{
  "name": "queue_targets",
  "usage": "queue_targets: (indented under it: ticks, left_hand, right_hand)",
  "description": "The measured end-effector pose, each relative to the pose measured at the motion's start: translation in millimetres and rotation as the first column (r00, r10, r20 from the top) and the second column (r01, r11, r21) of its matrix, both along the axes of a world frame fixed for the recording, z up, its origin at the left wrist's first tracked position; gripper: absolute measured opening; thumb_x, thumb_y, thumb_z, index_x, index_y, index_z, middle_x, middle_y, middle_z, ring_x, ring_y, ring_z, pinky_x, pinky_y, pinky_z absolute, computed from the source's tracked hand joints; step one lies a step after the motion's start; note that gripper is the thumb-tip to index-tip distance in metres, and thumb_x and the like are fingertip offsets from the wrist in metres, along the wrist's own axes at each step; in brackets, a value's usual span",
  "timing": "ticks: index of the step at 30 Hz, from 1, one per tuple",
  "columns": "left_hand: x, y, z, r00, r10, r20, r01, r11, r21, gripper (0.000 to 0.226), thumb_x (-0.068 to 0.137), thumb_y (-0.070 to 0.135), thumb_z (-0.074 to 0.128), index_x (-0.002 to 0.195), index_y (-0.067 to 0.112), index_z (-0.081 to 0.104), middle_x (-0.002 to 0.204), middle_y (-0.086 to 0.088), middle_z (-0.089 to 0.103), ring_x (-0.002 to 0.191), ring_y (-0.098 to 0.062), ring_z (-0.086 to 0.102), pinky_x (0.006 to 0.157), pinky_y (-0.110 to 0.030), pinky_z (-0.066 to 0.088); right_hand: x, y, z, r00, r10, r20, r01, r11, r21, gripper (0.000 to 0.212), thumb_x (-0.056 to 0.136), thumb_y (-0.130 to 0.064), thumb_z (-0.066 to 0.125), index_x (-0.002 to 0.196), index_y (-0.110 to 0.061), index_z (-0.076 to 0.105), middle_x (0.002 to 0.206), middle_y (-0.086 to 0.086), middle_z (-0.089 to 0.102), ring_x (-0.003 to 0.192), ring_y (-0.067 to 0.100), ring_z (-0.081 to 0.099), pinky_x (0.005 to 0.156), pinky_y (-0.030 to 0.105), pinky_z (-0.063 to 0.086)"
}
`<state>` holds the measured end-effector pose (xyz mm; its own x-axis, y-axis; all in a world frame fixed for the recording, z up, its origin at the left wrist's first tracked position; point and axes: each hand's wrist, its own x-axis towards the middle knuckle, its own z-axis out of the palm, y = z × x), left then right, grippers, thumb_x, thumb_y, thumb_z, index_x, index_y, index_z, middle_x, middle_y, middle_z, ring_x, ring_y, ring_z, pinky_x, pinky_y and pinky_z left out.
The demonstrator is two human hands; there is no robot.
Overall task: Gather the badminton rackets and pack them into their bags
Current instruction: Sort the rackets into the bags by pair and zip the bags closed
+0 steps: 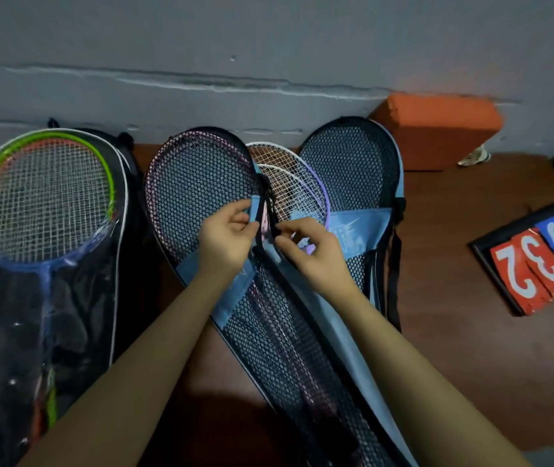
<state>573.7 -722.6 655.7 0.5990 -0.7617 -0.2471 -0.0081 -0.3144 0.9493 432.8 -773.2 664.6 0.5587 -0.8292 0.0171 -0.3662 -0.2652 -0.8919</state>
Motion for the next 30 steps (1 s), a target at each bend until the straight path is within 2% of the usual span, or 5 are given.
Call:
queue_targets:
  ticks: [4, 6, 11, 25, 30]
  left_hand:
    - [2, 18, 12, 1.000, 0.000, 0.010, 0.001, 0.992, -0.125, 0.036, 0.082, -0.004, 0.063, 0.117, 0.003, 0.060, 0.095, -0.016, 0.069, 0.087, -0.027, 0.068, 0.084, -0.042, 0.055]
    - [3, 22, 18, 1.000, -0.012, -0.005, 0.011, 0.987, -0.159, 0.037, 0.082, -0.006, 0.062, 0.118, 0.002, 0.060, 0.094, -0.013, 0.069, 0.084, -0.021, 0.069, 0.080, -0.034, 0.056]
    - [2, 34, 35, 0.998, -0.004, 0.062, 0.018, 0.974, -0.228, 0.037, 0.080, -0.009, 0.062, 0.114, 0.005, 0.062, 0.085, -0.003, 0.066, 0.070, 0.004, 0.064, 0.069, -0.009, 0.049]
    - [-8, 58, 68, 1.000, 0.021, -0.006, -0.022, 0.966, -0.256, 0.040, 0.079, -0.012, 0.060, 0.108, 0.015, 0.062, 0.071, 0.008, 0.064, 0.063, 0.003, 0.063, 0.062, -0.008, 0.048]
    - [-10, 61, 69, 0.999, 0.041, -0.007, -0.042, 0.964, -0.264, 0.036, 0.078, -0.013, 0.061, 0.107, 0.009, 0.064, 0.070, 0.004, 0.063, 0.062, 0.002, 0.063, 0.062, -0.009, 0.049]
  right_hand:
    - [12, -10, 3, 0.992, 0.020, -0.127, -0.042, 0.983, -0.178, 0.027, 0.084, -0.028, 0.057, 0.107, -0.017, 0.067, 0.094, -0.003, 0.062, 0.087, 0.017, 0.059, 0.084, 0.049, 0.046]
    - [22, -14, 7, 0.991, 0.016, -0.129, -0.040, 0.982, -0.184, 0.028, 0.084, -0.028, 0.056, 0.108, -0.018, 0.066, 0.095, -0.003, 0.063, 0.087, 0.017, 0.060, 0.084, 0.052, 0.045]
    - [36, -22, 22, 0.997, -0.047, -0.058, 0.035, 0.981, -0.190, 0.028, 0.082, -0.027, 0.057, 0.107, -0.021, 0.067, 0.100, -0.006, 0.063, 0.091, 0.015, 0.061, 0.089, 0.053, 0.043]
    - [42, -19, 45, 0.991, -0.001, 0.130, 0.020, 0.989, -0.150, 0.025, 0.078, -0.036, 0.062, 0.101, -0.030, 0.068, 0.098, -0.009, 0.061, 0.097, 0.013, 0.057, 0.093, 0.054, 0.040]
    - [42, -22, 48, 0.999, -0.027, 0.037, 0.036, 0.963, -0.266, 0.006, 0.079, -0.022, 0.071, 0.085, -0.021, 0.070, 0.092, -0.009, 0.049, 0.101, 0.015, 0.049, 0.085, 0.027, 0.022]
